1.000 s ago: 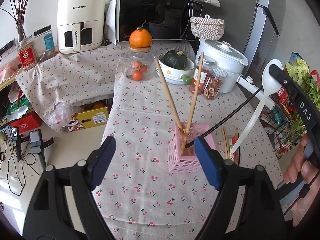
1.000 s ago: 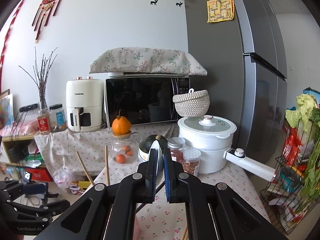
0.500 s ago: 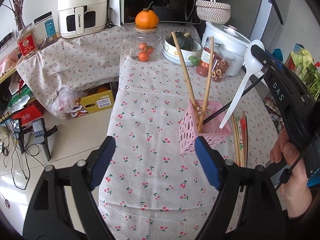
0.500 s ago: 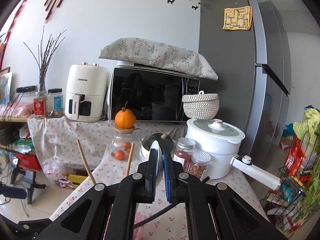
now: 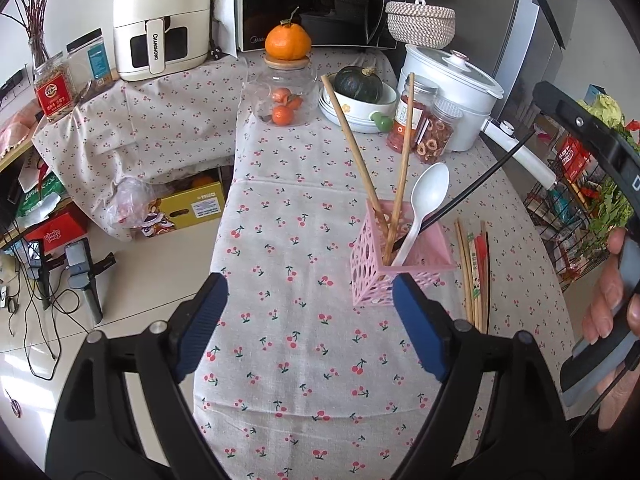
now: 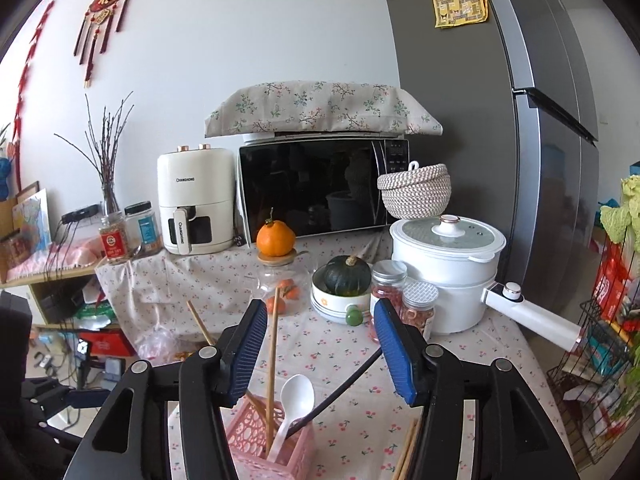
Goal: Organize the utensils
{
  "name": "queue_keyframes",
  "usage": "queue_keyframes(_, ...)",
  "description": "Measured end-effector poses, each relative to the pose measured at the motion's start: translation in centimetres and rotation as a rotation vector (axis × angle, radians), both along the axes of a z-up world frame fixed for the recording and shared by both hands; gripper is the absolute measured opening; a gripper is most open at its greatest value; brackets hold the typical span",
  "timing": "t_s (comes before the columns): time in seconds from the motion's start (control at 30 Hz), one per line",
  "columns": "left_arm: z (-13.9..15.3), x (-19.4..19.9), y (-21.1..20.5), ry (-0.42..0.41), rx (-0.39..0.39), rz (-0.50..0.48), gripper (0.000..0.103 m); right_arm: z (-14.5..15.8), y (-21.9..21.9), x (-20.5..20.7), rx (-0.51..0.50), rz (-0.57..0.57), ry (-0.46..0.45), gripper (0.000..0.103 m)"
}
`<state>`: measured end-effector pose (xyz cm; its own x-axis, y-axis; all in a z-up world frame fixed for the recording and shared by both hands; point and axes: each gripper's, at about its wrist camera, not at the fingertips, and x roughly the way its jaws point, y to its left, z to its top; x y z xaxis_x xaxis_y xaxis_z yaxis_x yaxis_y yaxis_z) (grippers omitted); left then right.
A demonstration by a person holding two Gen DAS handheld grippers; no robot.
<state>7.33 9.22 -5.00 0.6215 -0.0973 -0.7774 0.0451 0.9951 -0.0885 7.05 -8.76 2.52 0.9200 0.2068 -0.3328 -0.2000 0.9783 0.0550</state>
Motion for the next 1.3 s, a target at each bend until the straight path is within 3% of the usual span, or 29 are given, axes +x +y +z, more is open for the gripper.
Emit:
queue_keyframes(0.13, 0.3, -0.6, -1.1, -0.02, 0.037, 0.009, 0.098, 0.5, -2.0, -1.1, 0.019, 0.043, 0.072, 0.074)
queue_keyframes(0.4, 0.0, -1.1, -4.1, -0.007, 0.048, -0.033, 0.1, -0.7, -7.0, -3.0, 0.024, 0.007, 0.176, 0.091)
queue_keyframes(0.63, -1.3, -1.4, -7.7, 0.034, 0.089, -0.102, 0.1, -3.2, -12.7, -3.0, 0.033, -0.099, 0.333, 0.097)
queue_keyframes(0.73, -2.0, -1.5, -9.8, 0.062, 0.101, -0.144, 0.1, -5.4, -15.1, -2.5, -0.003, -0.194, 0.462, 0.097)
queue_keyframes(0.9, -3.7, -1.6, -13.9, 0.134, 0.111, -0.248, 0.1, -9.4, -19.6, -1.8, 0.043, -0.273, 0.656, 0.097)
queue_keyframes(1.07, -5.2, -0.7, -17.6, 0.192, 0.071, -0.3, 0.1, -10.8, -22.7, -1.7, 0.097, -0.282, 0.732, 0.097)
queue_keyframes(1.1, -5.5, -0.3, -18.3, 0.197, 0.07, -0.304, 0.098, -10.9, -23.3, -1.7, 0.102, -0.284, 0.737, 0.097)
queue_keyframes(1.17, -6.0, 0.6, -19.8, 0.201, 0.087, -0.316, 0.083, -10.8, -24.1, -1.4, 0.109, -0.305, 0.738, 0.097)
queue_keyframes(1.23, -6.6, 1.9, -21.2, 0.213, 0.117, -0.322, 0.051, -10.9, -24.9, -1.1, 0.119, -0.319, 0.736, 0.097)
queue_keyframes(1.3, -7.2, 3.6, -22.4, 0.216, 0.12, -0.305, 0.033, -11.1, -25.4, -0.7, 0.124, -0.327, 0.74, 0.097)
